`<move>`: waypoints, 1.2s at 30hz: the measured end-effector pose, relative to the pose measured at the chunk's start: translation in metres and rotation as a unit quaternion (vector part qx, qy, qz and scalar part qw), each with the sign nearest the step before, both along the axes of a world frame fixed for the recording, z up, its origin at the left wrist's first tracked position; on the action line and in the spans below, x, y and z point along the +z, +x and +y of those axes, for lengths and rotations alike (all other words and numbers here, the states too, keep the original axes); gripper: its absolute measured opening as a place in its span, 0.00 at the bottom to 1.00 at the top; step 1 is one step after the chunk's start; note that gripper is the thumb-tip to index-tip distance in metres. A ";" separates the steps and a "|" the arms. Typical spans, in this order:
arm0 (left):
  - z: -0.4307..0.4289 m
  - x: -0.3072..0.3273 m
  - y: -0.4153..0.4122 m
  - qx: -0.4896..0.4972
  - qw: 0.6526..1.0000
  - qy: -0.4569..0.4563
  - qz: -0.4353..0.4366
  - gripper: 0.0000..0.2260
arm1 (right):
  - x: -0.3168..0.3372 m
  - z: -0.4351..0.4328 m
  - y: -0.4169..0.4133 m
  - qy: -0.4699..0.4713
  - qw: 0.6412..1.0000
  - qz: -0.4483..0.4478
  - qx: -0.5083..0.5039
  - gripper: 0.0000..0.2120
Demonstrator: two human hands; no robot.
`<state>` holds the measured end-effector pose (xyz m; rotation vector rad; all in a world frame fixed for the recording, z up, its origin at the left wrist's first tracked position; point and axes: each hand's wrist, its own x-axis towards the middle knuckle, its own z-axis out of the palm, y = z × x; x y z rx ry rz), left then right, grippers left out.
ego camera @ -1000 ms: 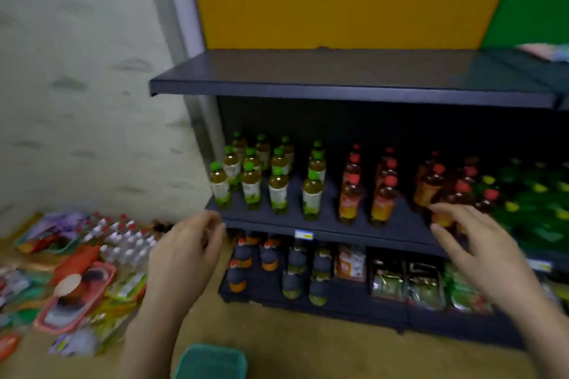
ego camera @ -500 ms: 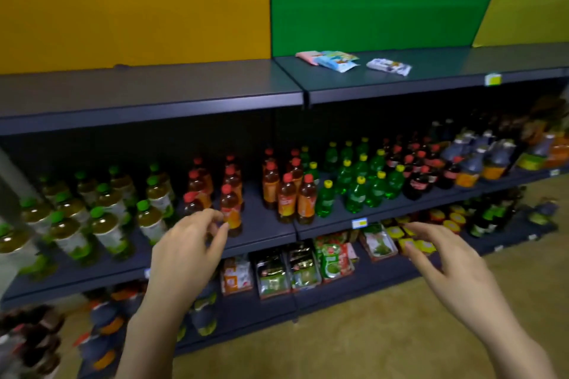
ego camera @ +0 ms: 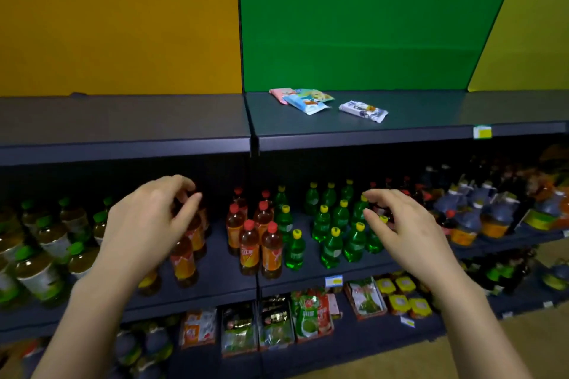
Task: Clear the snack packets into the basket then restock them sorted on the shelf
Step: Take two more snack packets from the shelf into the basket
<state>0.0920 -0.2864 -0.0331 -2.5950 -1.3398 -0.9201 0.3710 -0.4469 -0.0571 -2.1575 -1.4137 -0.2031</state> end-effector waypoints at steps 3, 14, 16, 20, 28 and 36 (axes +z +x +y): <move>0.022 -0.001 0.034 -0.001 1.000 0.005 -0.021 0.09 | 0.004 0.037 0.029 -0.003 1.000 -0.010 0.015 0.14; 0.136 0.036 0.186 -0.029 0.995 0.012 -0.094 0.07 | 0.069 0.173 0.172 0.006 1.000 -0.003 -0.030 0.13; 0.157 0.044 0.216 -0.021 0.996 0.006 -0.085 0.09 | 0.076 0.197 0.198 0.020 0.999 0.010 -0.032 0.13; 0.193 0.053 0.271 0.033 0.999 -0.027 -0.027 0.14 | 0.076 0.235 0.245 -0.052 0.997 0.020 -0.048 0.19; 0.222 0.049 0.359 0.112 0.975 -0.192 0.024 0.40 | 0.066 0.264 0.285 -0.157 0.985 0.044 -0.060 0.24; 0.233 0.047 0.389 0.159 0.941 -0.297 -0.046 0.43 | 0.069 0.272 0.293 -0.173 0.977 0.114 -0.043 0.26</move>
